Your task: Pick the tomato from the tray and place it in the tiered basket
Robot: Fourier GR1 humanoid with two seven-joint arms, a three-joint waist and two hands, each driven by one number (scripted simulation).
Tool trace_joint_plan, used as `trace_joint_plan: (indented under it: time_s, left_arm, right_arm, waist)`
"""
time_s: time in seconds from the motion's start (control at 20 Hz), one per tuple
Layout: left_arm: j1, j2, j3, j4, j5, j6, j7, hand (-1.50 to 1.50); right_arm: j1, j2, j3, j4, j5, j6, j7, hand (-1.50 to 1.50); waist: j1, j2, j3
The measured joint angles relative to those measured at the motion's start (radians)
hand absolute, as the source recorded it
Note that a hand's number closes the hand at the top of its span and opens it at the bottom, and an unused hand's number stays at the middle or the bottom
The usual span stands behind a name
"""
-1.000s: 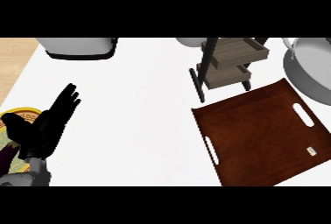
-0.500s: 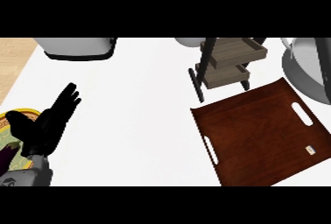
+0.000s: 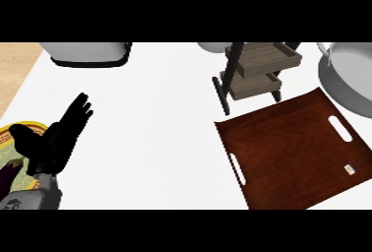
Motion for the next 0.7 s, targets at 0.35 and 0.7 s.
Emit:
trace_joint_plan:
  time_s: [0.35, 0.7]
  left_arm:
    - [0.013, 0.007, 0.003, -0.029, 0.004, -0.012, 0.013, 0.0]
    - [0.008, 0.002, 0.001, -0.028, 0.002, -0.019, 0.008, 0.0]
  right_arm:
    - [-0.023, -0.159, -0.124, 0.095, -0.063, -0.034, -0.002, -1.5]
    - [-0.01, -0.36, -0.197, 0.225, -0.083, 0.002, -0.051, -1.5]
  waist:
    - [0.007, 0.003, 0.0]
    - [0.015, 0.009, 0.001]
